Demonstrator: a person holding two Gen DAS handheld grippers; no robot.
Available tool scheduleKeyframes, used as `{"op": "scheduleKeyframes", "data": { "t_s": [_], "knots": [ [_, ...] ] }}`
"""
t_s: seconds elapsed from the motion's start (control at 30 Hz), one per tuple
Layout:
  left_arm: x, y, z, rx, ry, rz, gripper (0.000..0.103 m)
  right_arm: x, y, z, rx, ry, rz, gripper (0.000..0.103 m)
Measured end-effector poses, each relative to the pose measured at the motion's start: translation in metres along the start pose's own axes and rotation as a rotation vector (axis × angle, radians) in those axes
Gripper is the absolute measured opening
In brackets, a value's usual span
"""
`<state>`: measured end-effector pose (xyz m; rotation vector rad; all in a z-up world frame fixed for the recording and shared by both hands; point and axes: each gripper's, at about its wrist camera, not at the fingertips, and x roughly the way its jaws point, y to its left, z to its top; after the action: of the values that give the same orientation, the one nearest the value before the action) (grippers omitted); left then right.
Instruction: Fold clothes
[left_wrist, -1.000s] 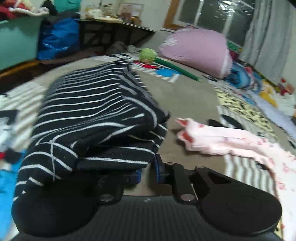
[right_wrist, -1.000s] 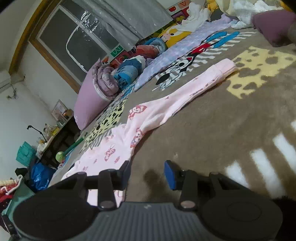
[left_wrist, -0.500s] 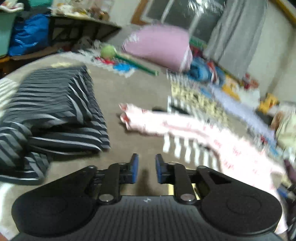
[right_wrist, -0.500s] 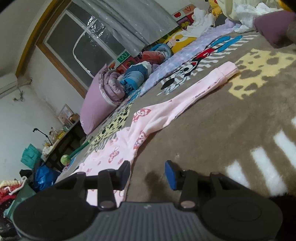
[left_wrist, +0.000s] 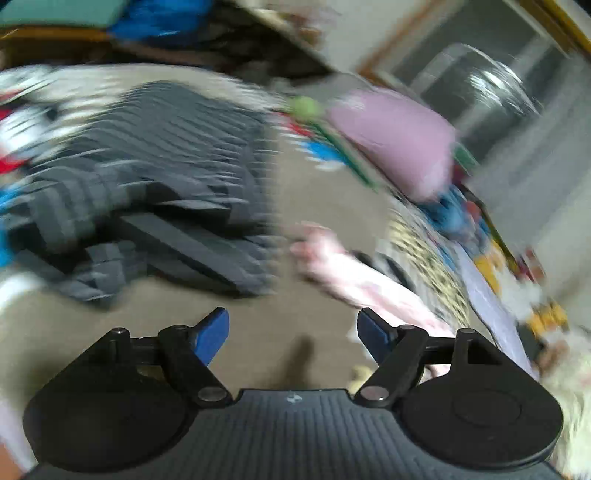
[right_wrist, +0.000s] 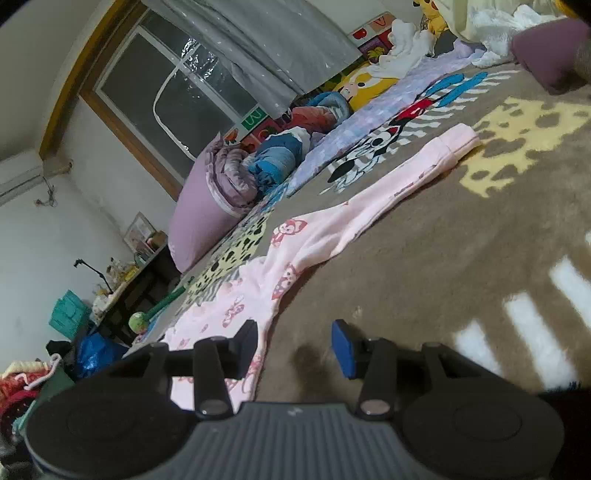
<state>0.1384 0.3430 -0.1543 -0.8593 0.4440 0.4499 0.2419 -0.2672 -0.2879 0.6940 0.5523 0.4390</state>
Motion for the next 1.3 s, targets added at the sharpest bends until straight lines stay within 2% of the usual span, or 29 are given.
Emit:
{"op": "scheduleKeyframes", "data": {
  "t_s": [0.03,0.07,0.1,0.13,0.2,0.23,0.4,0.5,0.57,0.6,0.7,0.77,0.87,0.9,0.93,0.97,1.03,1.13,1.2,1.23,1.3],
  "knots": [
    [-0.006,0.013,0.016,0.002,-0.051,0.049,0.058,0.0,0.0,0.0,0.001,-0.001,0.002,0.045],
    [-0.013,0.025,0.039,0.024,-0.12,0.117,0.054,0.0,0.0,0.0,0.001,-0.002,0.004,0.045],
    [-0.02,0.032,0.052,0.048,-0.168,0.172,0.054,0.0,-0.001,0.0,0.002,-0.003,0.006,0.045],
    [-0.024,0.037,0.06,0.065,-0.181,0.211,0.051,0.0,-0.001,0.0,0.002,-0.003,0.008,0.046],
    [-0.027,0.047,0.079,0.093,-0.178,0.28,0.051,0.0,-0.001,-0.001,0.003,-0.005,0.012,0.046],
    [-0.03,0.045,0.077,0.105,-0.168,0.284,0.051,0.0,-0.001,-0.001,0.004,-0.006,0.014,0.046],
    [-0.044,0.012,0.039,0.158,-0.091,0.217,0.053,0.0,-0.002,-0.001,0.007,-0.01,0.024,0.046],
    [-0.044,-0.02,0.003,0.195,-0.012,0.076,0.053,0.001,-0.003,-0.002,0.008,-0.013,0.03,0.046],
    [-0.024,-0.039,-0.01,0.221,0.04,-0.045,0.053,0.001,-0.003,-0.002,0.01,-0.015,0.034,0.046],
    [-0.016,-0.045,-0.014,0.227,0.051,-0.074,0.053,0.001,-0.004,-0.002,0.01,-0.016,0.036,0.046],
    [0.02,-0.051,-0.007,0.14,0.046,-0.117,0.053,0.001,-0.004,-0.003,0.012,-0.018,0.042,0.046],
    [0.045,-0.047,-0.003,0.026,0.069,-0.15,0.052,0.001,-0.005,-0.003,0.013,-0.02,0.046,0.046],
    [0.07,-0.044,-0.005,-0.064,0.07,-0.172,0.052,0.001,-0.005,-0.003,0.015,-0.022,0.052,0.046],
    [0.077,-0.045,-0.007,-0.064,0.057,-0.174,0.047,0.001,-0.006,-0.003,0.015,-0.022,0.054,0.046],
    [0.081,-0.045,-0.008,-0.059,0.051,-0.171,0.027,0.001,-0.006,-0.003,0.016,-0.022,0.055,0.046],
    [0.087,-0.043,-0.011,-0.056,0.047,-0.155,0.015,0.002,-0.006,-0.003,0.017,-0.022,0.057,0.046],
    [0.09,-0.039,-0.009,-0.068,0.029,-0.145,0.012,0.001,-0.007,-0.003,0.022,-0.023,0.062,0.046],
    [0.071,-0.052,0.011,0.003,-0.065,-0.162,0.012,0.001,-0.01,-0.002,0.035,-0.026,0.075,0.046],
    [0.064,-0.056,0.021,0.021,-0.092,-0.161,0.012,0.0,-0.01,-0.002,0.039,-0.027,0.079,0.046],
    [0.065,-0.057,0.025,0.03,-0.086,-0.132,0.012,0.001,-0.01,-0.002,0.04,-0.027,0.081,0.046],
    [0.078,-0.056,0.025,0.062,0.002,-0.024,0.014,0.0,-0.011,-0.002,0.044,-0.028,0.084,0.046]
  ]
}}
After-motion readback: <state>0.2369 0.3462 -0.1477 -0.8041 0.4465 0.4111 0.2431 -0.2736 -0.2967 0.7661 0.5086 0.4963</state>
